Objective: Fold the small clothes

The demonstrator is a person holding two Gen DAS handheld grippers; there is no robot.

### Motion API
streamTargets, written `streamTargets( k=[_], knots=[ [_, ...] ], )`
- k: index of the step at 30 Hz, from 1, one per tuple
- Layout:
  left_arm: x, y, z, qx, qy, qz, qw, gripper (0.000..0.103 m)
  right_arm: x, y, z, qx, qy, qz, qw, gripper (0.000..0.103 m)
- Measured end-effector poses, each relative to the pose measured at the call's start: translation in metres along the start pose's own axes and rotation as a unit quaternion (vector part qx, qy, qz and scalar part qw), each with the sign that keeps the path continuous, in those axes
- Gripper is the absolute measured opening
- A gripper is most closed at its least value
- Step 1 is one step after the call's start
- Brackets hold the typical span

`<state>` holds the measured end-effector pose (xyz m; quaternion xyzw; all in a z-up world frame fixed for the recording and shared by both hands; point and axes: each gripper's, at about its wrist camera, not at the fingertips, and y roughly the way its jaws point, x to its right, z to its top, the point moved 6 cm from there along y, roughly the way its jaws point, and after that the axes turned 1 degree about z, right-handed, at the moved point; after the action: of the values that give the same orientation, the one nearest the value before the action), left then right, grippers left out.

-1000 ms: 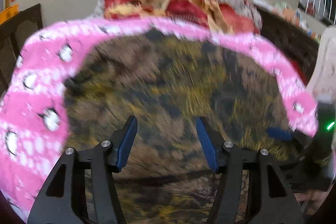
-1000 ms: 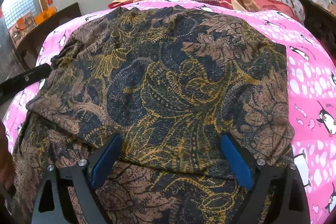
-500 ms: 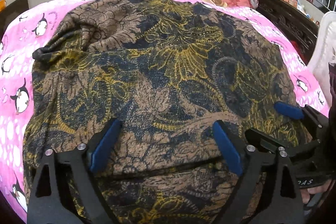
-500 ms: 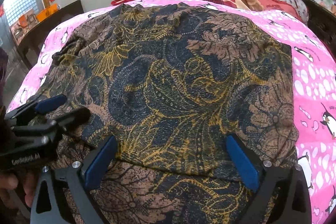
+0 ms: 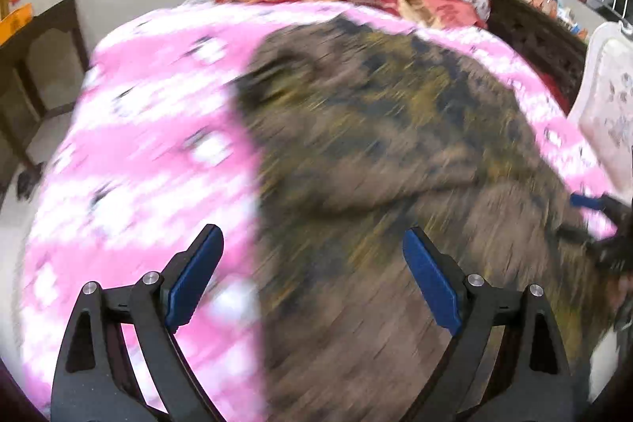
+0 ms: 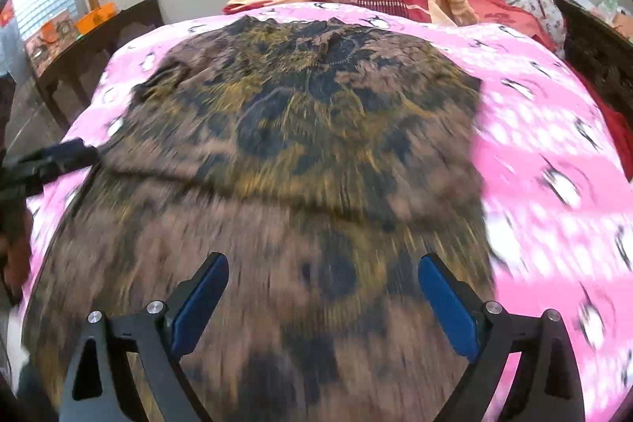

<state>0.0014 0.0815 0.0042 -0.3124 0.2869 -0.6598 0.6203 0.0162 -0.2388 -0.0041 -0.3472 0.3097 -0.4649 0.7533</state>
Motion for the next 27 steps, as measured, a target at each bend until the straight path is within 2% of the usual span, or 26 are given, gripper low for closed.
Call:
streamTargets(
  k=[2,4,5,6,8,10,11,15,17,21,24,27],
  knots=[
    [-0.023,-0.016,-0.034,-0.017,-0.008,0.008,0.9998,0.092,0.006,-0.009,-0.029,-0.016,0.006,0.003,1.0,0.096],
    [-0.037,-0.027,-0.071,-0.043,-0.032,-0.003,0.9985,0.092,0.009,-0.002,-0.056,-0.028,0.012,0.011,0.999,0.099],
    [-0.036,-0.031,-0.084,-0.049,-0.039,-0.014,0.9979,0.092,0.005,-0.006,-0.061,0.002,-0.013,-0.001,1.0,0.099],
    [-0.035,-0.034,-0.097,-0.054,-0.044,-0.024,0.9973,0.092,0.001,-0.004,-0.065,0.007,-0.026,-0.006,1.0,0.103],
    [-0.024,-0.04,-0.124,-0.069,-0.033,-0.037,0.9964,0.092,-0.005,-0.001,-0.067,0.012,-0.043,-0.028,0.999,0.103],
    [-0.011,-0.045,-0.145,-0.086,-0.018,-0.039,0.9954,0.092,-0.004,0.0,-0.067,0.012,-0.037,-0.025,0.999,0.103],
    [-0.003,-0.048,-0.149,-0.089,-0.009,-0.043,0.9951,0.092,-0.002,0.0,-0.067,0.015,-0.032,-0.019,0.999,0.103],
    [0.024,-0.057,-0.168,-0.125,-0.006,-0.129,0.9837,0.092,0.0,-0.003,-0.069,0.026,-0.025,-0.016,0.999,0.103],
    [0.028,-0.056,-0.171,-0.132,0.007,-0.144,0.9806,0.092,-0.001,-0.003,-0.069,0.026,-0.027,-0.021,0.999,0.103],
    [0.016,-0.05,-0.158,-0.121,-0.045,-0.205,0.9702,0.091,-0.002,-0.004,-0.069,0.027,-0.026,-0.024,0.999,0.103],
    [0.007,-0.04,-0.147,-0.103,-0.077,-0.222,0.9666,0.086,-0.002,-0.005,-0.07,0.025,-0.025,-0.024,0.999,0.103],
    [0.016,-0.04,-0.141,-0.112,-0.068,-0.238,0.9622,0.086,-0.001,-0.007,-0.069,0.021,-0.023,-0.027,0.999,0.103]
  ],
)
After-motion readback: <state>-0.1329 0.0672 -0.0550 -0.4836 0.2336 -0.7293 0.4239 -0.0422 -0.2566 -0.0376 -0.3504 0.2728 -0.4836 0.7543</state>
